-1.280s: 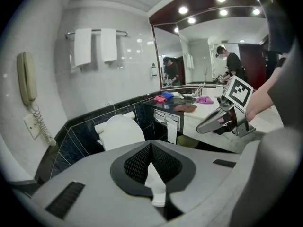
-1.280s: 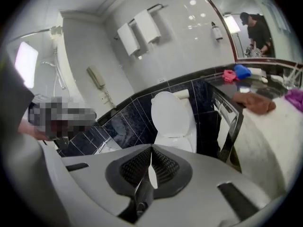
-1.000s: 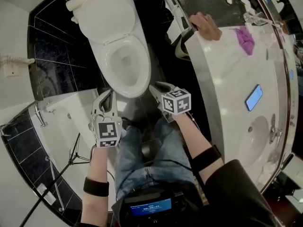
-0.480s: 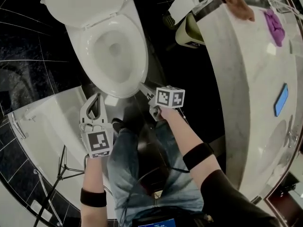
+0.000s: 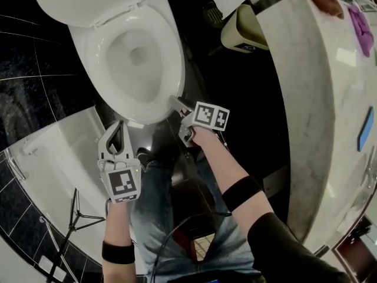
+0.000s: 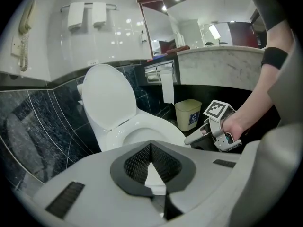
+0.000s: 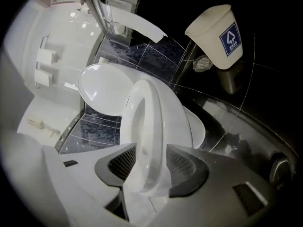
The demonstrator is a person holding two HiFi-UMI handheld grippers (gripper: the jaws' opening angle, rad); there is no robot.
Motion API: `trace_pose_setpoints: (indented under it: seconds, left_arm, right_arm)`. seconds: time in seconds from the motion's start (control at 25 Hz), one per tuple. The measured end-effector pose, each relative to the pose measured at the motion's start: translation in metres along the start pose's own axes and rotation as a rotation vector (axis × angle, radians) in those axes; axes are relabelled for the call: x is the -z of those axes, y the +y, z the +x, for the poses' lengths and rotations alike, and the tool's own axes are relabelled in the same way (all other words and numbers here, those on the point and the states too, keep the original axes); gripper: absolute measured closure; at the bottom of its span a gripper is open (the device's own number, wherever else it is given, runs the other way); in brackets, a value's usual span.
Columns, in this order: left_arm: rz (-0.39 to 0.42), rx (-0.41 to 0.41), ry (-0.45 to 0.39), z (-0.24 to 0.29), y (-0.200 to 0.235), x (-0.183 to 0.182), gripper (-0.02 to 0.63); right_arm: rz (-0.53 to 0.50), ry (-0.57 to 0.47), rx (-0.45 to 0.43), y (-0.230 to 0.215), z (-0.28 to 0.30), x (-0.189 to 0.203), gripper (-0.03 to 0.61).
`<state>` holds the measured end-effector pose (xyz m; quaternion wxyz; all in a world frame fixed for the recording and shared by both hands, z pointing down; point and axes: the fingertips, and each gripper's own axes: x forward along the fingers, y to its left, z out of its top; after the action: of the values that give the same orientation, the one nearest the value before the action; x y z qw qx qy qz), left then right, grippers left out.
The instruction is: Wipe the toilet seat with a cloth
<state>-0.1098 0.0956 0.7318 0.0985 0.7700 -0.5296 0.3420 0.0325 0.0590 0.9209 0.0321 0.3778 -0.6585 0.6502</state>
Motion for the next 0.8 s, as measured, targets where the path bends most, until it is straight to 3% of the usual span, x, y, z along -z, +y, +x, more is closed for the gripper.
trace_pose_setpoints:
  seconds: [0.24, 0.44, 0.8]
  left_arm:
    - [-0.018, 0.012, 0.018, 0.006, -0.005, 0.011, 0.614]
    - [-0.059, 0.018, 0.037, 0.011, -0.010, 0.017, 0.614]
    - [-0.081, 0.035, 0.040, 0.012, -0.013, 0.018, 0.614]
  right_arm:
    - [0.104, -0.014, 0.022, -0.006, 0.001, 0.002, 0.411]
    - [0.111, 0.006, 0.033, -0.002, 0.002, 0.002, 0.459]
    - [0.156, 0.017, 0.021, 0.002, -0.003, 0.000, 0.462]
